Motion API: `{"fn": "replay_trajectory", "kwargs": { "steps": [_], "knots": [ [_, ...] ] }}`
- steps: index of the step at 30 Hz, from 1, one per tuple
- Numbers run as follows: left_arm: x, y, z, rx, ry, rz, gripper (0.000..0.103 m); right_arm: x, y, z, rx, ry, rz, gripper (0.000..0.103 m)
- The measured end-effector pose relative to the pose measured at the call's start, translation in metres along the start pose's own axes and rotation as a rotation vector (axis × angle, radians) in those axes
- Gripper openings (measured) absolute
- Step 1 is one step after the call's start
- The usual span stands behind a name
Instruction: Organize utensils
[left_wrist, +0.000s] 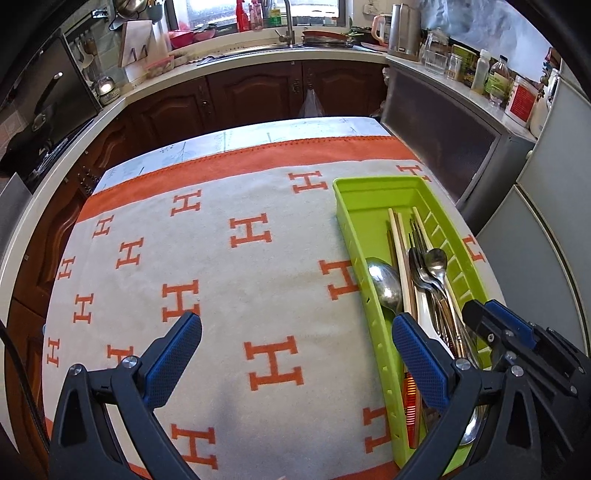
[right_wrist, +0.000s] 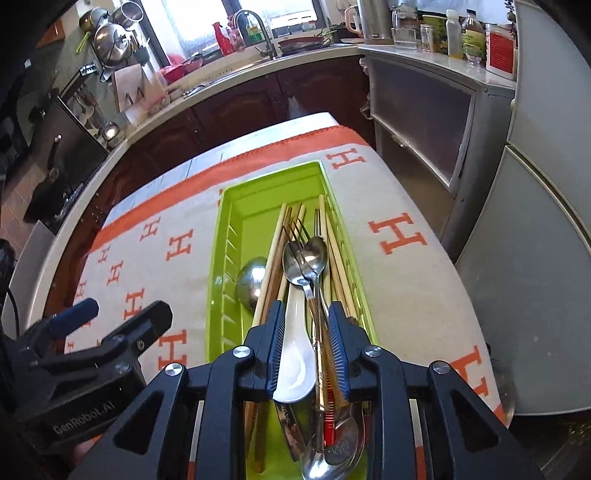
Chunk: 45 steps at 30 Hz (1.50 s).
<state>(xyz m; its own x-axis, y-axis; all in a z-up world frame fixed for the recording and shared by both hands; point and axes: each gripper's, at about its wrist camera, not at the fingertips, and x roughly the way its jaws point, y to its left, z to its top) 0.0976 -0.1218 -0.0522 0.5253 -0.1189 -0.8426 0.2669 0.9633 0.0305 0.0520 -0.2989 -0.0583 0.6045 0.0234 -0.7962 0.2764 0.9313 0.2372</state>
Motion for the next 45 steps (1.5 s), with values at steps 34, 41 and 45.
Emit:
{"fn": "replay_trajectory", "kwargs": {
  "steps": [34,41,45],
  "knots": [
    [-0.059,0.082,-0.052,-0.099,-0.078,0.103,0.102,-0.045,0.071,-0.039,-0.053,-0.022,0.016,0.044],
    [-0.066,0.100,-0.063,-0.131,-0.072,0.106,0.102,-0.061,0.087,-0.044,-0.078,-0.038,0.031,0.045],
    [-0.069,0.107,-0.067,-0.144,-0.077,0.101,0.102,-0.070,0.099,-0.050,-0.102,-0.045,0.043,0.045]
  ]
}}
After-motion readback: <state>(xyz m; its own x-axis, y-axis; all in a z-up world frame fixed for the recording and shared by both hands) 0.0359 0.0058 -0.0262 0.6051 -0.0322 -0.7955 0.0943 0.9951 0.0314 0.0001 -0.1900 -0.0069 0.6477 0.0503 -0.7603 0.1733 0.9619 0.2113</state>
